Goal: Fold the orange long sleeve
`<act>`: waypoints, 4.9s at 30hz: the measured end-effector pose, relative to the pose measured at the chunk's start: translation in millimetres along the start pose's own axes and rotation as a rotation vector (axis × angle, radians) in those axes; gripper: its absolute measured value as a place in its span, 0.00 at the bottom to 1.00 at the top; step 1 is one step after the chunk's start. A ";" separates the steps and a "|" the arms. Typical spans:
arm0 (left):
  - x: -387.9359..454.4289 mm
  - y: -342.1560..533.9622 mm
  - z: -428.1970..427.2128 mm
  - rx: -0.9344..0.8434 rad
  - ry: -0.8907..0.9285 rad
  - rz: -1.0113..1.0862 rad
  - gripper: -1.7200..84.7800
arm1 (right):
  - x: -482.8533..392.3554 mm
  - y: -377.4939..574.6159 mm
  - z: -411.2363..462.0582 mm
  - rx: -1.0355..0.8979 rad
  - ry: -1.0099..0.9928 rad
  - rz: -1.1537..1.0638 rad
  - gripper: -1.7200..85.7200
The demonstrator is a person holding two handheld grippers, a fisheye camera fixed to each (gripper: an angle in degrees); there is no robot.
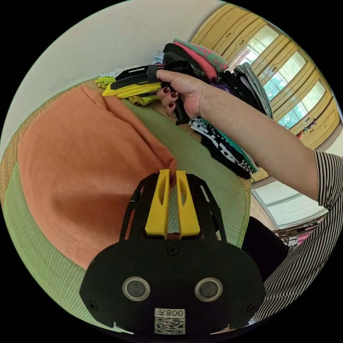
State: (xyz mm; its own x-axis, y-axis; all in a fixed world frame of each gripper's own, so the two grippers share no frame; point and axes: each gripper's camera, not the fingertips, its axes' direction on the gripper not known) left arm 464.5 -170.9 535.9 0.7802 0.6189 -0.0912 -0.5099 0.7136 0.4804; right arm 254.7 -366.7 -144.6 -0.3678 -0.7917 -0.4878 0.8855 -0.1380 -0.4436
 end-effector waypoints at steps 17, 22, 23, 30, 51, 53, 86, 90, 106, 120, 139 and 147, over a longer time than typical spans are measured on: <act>-28.2 67.6 -62.0 0.267 -0.085 -0.042 0.09 | -149.7 117.2 65.4 -0.010 0.345 -0.446 0.02; -89.2 97.4 -55.4 0.127 -0.136 -0.245 0.04 | -122.8 135.3 120.3 -0.148 0.493 -0.388 0.02; -103.7 102.1 -52.9 0.107 -0.082 -0.275 0.03 | -118.4 134.5 125.3 -0.151 0.493 -0.379 0.02; -135.7 130.9 -90.8 0.231 -0.060 -0.290 0.03 | -145.5 152.0 123.0 -0.099 0.505 -0.424 0.02; -322.6 254.4 -136.5 0.418 0.437 -0.737 0.19 | -26.1 148.9 57.6 0.016 0.071 -0.011 0.13; -339.1 263.9 -141.2 0.455 0.475 -0.767 0.19 | -17.7 148.8 50.7 0.035 0.044 0.011 0.14; -432.7 244.3 -163.8 0.335 0.599 -0.733 0.13 | 37.2 91.8 38.5 -0.078 -0.082 0.106 0.08; -434.9 247.0 -158.9 0.358 0.658 -0.755 0.16 | 40.1 93.2 35.6 -0.078 -0.079 0.116 0.08; -413.6 225.6 -139.5 0.352 0.715 -0.731 0.15 | 43.6 106.7 4.2 -0.053 -0.175 0.139 0.07; -359.0 191.5 -110.1 0.329 0.695 -0.718 0.11 | 7.3 132.8 -38.9 -0.060 -0.176 0.142 0.07; -221.8 51.1 -146.7 0.542 0.526 -0.494 0.10 | -203.8 83.9 -183.5 0.014 -0.125 -0.182 0.03; -132.7 -43.9 -167.1 0.673 0.496 -0.332 0.10 | -335.3 68.7 -313.1 0.127 -0.105 -0.341 0.02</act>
State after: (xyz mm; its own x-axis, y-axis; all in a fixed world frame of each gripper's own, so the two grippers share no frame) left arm 322.8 -229.5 381.2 0.5240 0.5966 -0.6078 0.1560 0.6344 0.7571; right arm 350.0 75.6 -246.9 -0.6226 -0.7430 -0.2454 0.7475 -0.4721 -0.4673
